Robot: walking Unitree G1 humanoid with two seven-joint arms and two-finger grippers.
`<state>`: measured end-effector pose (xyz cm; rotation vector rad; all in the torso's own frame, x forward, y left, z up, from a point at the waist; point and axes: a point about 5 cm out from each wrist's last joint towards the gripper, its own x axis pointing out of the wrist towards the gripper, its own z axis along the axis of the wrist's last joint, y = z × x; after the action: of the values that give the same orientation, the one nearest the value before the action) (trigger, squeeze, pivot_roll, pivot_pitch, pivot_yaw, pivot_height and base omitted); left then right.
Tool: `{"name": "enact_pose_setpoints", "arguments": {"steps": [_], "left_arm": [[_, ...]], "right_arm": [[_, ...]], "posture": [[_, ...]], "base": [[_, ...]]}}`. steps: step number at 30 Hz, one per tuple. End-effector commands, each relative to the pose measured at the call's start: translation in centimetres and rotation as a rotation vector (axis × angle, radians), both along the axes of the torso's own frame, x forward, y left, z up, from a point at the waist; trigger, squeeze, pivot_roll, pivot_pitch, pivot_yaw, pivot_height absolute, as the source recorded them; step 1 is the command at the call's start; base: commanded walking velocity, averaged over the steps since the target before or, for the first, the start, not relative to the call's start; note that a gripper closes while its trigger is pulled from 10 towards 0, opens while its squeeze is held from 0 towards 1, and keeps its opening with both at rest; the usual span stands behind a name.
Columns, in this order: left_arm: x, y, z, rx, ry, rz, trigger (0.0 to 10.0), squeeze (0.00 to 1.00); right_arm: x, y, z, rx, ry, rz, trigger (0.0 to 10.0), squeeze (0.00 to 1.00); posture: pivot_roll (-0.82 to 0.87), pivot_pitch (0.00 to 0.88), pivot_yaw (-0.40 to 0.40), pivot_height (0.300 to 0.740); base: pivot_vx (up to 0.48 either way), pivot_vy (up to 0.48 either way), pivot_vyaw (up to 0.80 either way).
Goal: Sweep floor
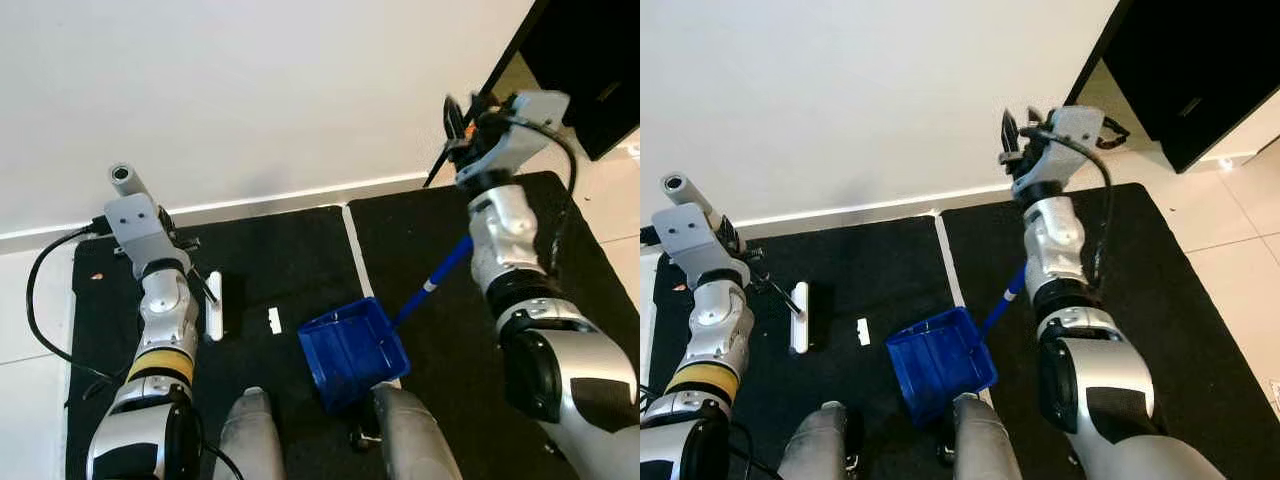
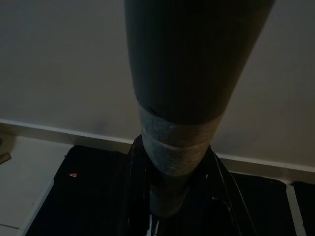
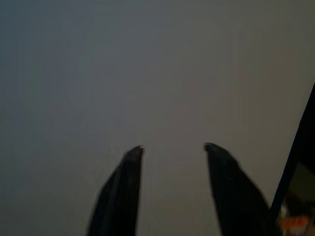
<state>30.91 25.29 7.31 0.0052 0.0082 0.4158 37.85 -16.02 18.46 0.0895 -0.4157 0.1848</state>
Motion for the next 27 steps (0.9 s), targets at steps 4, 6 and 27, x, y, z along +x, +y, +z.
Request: {"name": "enact_pose_setpoints", "arguments": {"steps": [4,6,27], "left_arm": [[-0.8,-0.7,-1.6,0.0,0.065,-0.031,10.0,0.0],[-0.9,-0.7,-1.6,0.002,0.067,-0.033,10.0,0.0],[-1.3,-1.1,-2.1,0.0,0.087,-0.056,10.0,0.0]], "right_arm": [[-0.8,-3.1,-0.2,-0.045,0.104,-0.013,10.0,1.0],[-1.4,-3.8,-0.6,-0.063,0.116,-0.025,10.0,0.67],[-10.6,-11.3,-6.0,-0.273,0.298,-0.311,10.0,1.0]], "posture": [[0.03,0.105,-0.079,0.74],[0.03,0.107,-0.079,0.74],[0.01,0.147,-0.062,0.74]], "base": [[0.0,0.0,0.0],[0.0,0.0,0.0],[0.0,0.0,0.0]]}}
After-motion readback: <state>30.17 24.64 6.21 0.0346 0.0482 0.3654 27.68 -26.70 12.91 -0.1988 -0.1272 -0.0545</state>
